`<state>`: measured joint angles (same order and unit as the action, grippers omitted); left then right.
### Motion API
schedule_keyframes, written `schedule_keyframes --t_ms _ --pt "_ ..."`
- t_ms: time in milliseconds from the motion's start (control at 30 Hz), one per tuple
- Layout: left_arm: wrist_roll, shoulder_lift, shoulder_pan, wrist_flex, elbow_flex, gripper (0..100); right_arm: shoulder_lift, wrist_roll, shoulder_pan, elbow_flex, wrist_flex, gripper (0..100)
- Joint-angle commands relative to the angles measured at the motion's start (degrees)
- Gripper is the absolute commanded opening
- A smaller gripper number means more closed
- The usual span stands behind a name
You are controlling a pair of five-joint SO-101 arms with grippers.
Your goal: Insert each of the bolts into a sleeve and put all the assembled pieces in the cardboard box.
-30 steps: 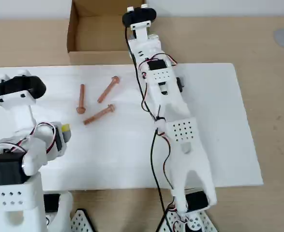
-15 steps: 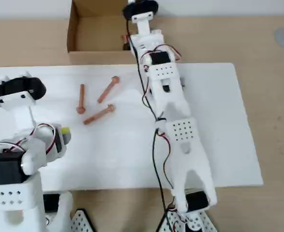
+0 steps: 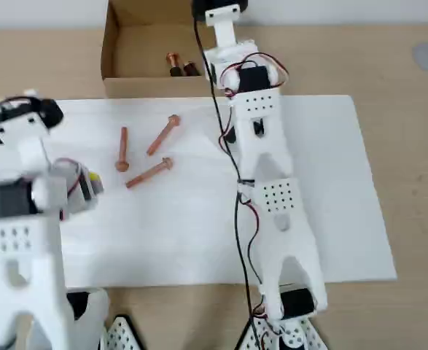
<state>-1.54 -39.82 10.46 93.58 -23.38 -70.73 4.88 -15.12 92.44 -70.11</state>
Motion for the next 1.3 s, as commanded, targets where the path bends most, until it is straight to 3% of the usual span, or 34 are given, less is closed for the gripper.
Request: schedule_keyframes --t_ms 0,333,500,633,800,933,1267 --pt "-0.97 10.15 2.29 1.32 8.44 19 9.8 -0.18 2.51 3.12 -7.12 22.4" --pt "-7.82 35.56 1.93 5.89 26.55 19 25.71 -0.18 7.69 2.95 -32.62 22.4" --pt "-8.18 43.82 -3.16 5.89 31.56 19 31.78 -0.26 11.21 2.77 -32.35 22.4" --pt "-3.69 49.98 -6.51 5.89 36.13 19 35.91 -0.44 12.97 2.68 -32.35 22.4" --pt "-1.85 59.38 -4.84 5.89 44.13 19 40.84 -0.62 18.86 2.59 -32.44 22.4" --pt "1.05 67.21 -3.87 5.89 50.46 19 43.3 -5.36 24.4 2.59 -32.44 22.4" --pt "7.03 76.18 -9.85 5.89 62.42 19 46.81 -10.37 34.95 2.59 -32.44 22.4"
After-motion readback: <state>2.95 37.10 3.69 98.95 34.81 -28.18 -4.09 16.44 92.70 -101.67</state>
